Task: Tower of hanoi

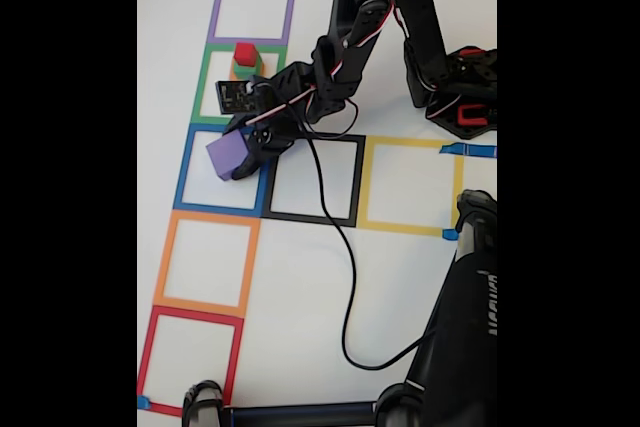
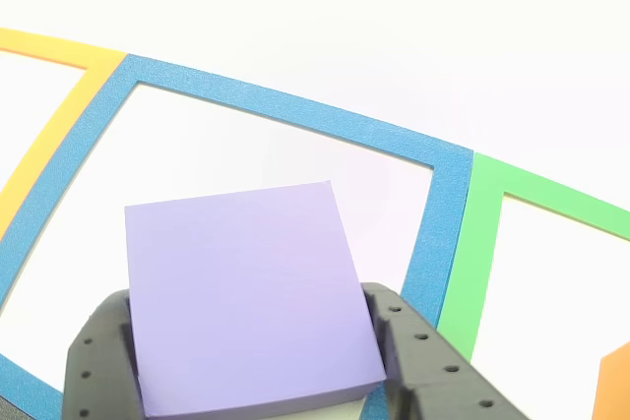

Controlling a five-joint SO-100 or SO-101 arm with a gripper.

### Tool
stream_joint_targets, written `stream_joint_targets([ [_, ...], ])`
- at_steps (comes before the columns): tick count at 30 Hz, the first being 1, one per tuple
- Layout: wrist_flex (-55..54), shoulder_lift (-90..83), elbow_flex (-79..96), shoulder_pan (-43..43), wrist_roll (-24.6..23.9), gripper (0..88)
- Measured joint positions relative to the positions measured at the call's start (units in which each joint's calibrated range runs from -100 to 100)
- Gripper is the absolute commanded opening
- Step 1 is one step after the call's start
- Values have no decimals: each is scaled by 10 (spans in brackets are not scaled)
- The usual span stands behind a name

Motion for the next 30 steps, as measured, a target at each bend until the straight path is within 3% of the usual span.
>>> stream_joint_targets([
  [8, -3, 1, 4, 1, 0, 354],
  [19, -6, -30, 5, 0, 0, 384],
  [25, 8, -86, 5, -5, 0, 179],
  [30, 102, -187, 5, -7, 0, 74],
])
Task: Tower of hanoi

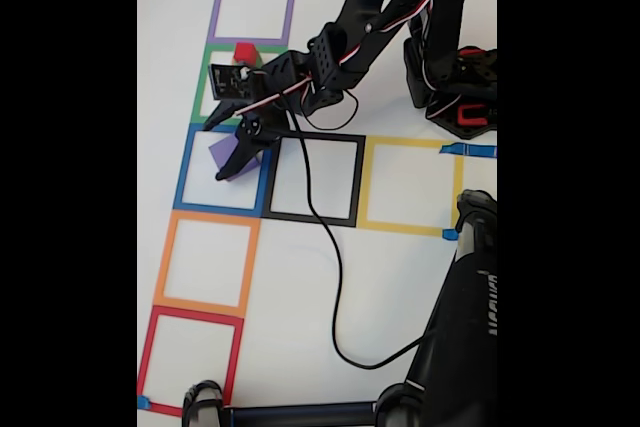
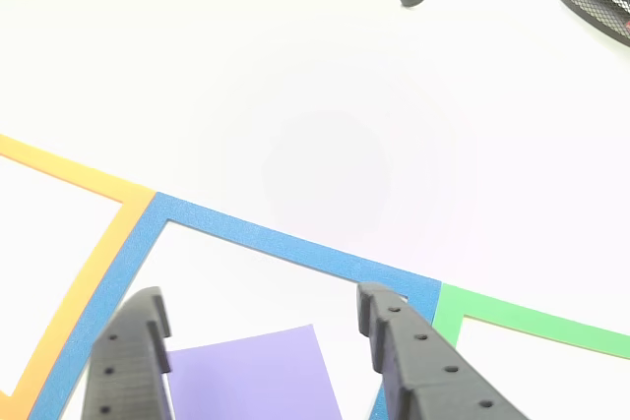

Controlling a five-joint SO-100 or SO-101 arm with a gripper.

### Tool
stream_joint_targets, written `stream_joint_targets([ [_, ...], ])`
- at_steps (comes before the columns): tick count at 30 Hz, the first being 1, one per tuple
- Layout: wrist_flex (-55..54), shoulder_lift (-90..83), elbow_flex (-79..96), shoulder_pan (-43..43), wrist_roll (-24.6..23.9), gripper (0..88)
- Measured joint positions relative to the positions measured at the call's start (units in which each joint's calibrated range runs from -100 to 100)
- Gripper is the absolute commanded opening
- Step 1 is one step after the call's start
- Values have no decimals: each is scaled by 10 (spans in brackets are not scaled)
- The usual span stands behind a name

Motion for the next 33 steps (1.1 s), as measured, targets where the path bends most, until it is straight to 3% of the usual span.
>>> stream_joint_targets([
  [5, 181, -142, -16, 9, 0, 13],
  [11, 500, -308, -117, 50, 0, 2],
  [21, 925, -391, -396, 158, 4, 2],
  [27, 1052, -397, -536, 214, 4, 11],
  [33, 1075, -421, -528, 264, 2, 113],
])
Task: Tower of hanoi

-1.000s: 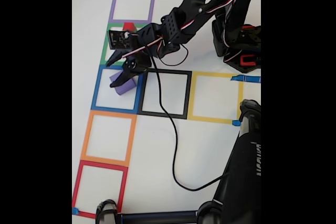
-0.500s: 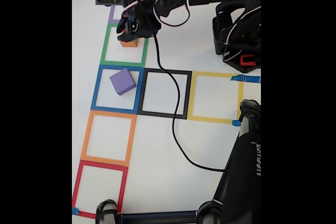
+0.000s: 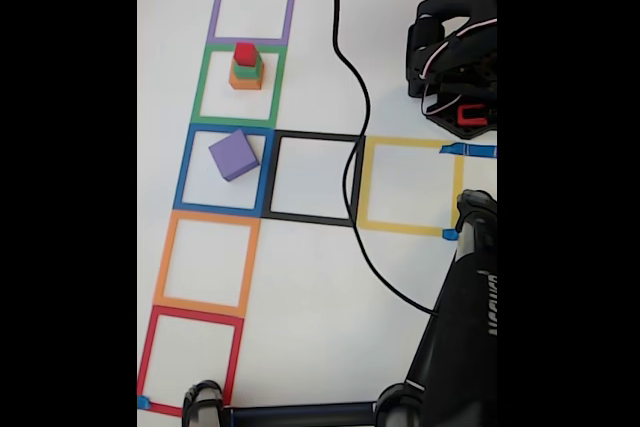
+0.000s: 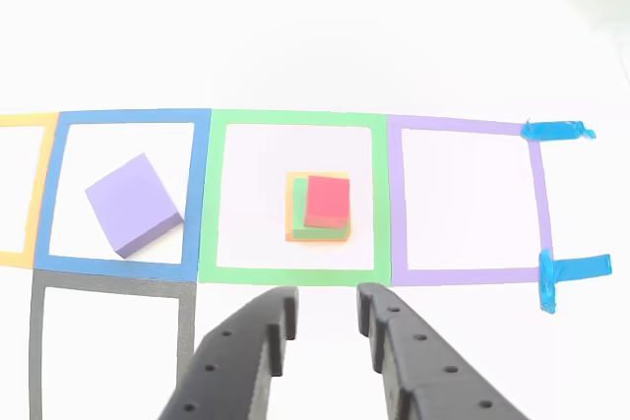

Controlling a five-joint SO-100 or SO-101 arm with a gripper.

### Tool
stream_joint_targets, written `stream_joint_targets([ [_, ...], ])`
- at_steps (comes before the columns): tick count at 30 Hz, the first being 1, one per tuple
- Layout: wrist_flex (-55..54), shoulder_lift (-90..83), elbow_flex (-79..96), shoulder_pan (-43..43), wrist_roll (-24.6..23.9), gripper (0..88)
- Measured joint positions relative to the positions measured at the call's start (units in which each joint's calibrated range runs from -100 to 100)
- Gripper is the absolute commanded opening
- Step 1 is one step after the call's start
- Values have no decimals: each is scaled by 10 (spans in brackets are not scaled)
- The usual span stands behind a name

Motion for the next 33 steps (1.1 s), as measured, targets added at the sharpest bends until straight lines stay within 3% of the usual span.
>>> stream_joint_targets([
  [9, -210, -49, 250, 16, -2, 213],
  [17, -464, -57, 463, 28, -2, 227],
  [33, -738, 42, 581, 68, -2, 228],
])
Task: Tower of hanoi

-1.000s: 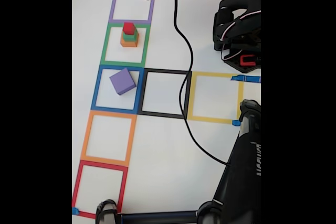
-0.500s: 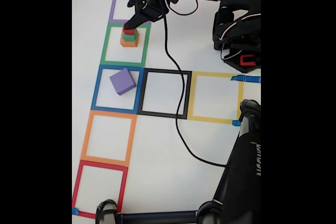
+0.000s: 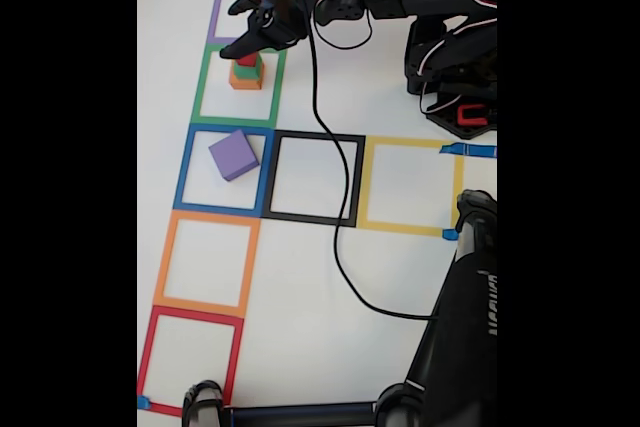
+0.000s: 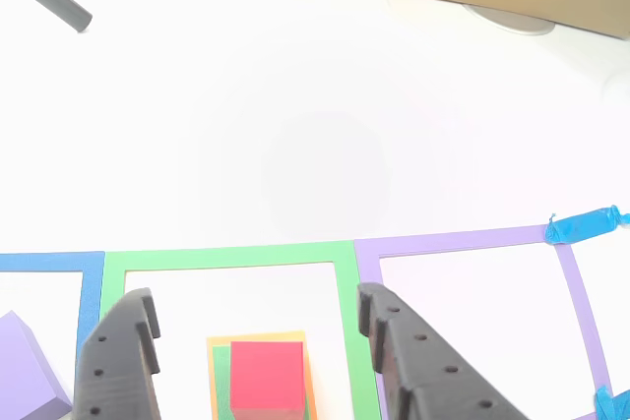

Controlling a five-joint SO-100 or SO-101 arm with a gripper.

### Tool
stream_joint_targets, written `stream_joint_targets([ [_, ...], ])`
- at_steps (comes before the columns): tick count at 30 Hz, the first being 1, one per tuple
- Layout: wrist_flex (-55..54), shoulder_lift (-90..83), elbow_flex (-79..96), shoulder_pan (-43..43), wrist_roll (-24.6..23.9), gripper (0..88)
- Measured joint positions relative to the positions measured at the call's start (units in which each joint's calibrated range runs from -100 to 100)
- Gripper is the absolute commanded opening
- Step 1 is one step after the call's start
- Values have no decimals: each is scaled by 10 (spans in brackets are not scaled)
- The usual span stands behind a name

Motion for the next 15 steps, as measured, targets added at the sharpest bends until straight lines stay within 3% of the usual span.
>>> stream_joint_targets([
  [15, -133, 19, 98, 16, 0, 234],
])
